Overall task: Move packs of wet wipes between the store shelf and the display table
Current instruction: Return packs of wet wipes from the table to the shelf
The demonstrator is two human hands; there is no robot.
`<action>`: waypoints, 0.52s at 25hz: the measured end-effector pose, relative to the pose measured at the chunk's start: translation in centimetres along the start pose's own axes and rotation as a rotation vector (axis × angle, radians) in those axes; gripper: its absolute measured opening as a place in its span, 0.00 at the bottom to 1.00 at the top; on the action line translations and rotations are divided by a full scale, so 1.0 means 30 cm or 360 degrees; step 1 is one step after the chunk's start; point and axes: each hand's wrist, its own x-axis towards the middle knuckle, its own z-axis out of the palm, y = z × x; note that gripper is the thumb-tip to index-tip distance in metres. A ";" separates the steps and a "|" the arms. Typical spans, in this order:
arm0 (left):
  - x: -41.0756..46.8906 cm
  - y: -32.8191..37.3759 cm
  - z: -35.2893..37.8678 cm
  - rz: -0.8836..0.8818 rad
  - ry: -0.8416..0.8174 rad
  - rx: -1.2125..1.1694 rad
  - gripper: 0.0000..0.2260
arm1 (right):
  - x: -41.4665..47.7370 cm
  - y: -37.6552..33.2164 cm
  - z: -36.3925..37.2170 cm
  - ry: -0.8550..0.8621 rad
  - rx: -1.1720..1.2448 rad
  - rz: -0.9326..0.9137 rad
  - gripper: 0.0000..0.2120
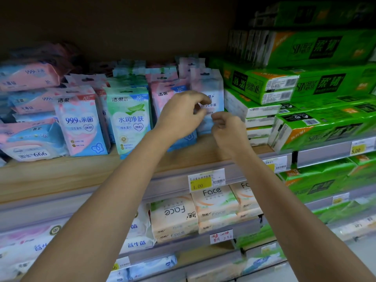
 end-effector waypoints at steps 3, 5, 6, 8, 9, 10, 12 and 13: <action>-0.107 0.020 -0.090 -0.0032 -0.0016 -0.0345 0.07 | -0.063 -0.006 -0.032 0.0155 0.0180 -0.0150 0.10; -0.239 0.022 -0.133 -0.0090 -0.0033 -0.0480 0.05 | -0.144 -0.019 -0.034 0.0114 0.0227 -0.0382 0.07; -0.316 0.018 -0.153 -0.0126 -0.0029 -0.0504 0.05 | -0.195 -0.025 -0.033 0.0082 0.0230 -0.0518 0.06; -0.479 0.014 -0.175 -0.0238 -0.0043 -0.0501 0.07 | -0.303 -0.033 -0.020 -0.0011 0.0244 -0.0739 0.06; -0.563 0.010 -0.173 -0.0307 -0.0056 -0.0477 0.07 | -0.350 -0.031 -0.002 -0.0101 0.0246 -0.0829 0.05; -0.666 0.007 -0.163 -0.0399 -0.0057 -0.0433 0.08 | -0.403 -0.020 0.034 -0.0243 0.0244 -0.0906 0.05; -0.875 0.013 -0.125 -0.0634 -0.0047 -0.0384 0.07 | -0.507 0.031 0.124 -0.0558 0.0221 -0.1000 0.05; -0.986 0.016 -0.099 -0.0789 -0.0029 -0.0375 0.07 | -0.558 0.067 0.183 -0.0725 0.0184 -0.1034 0.05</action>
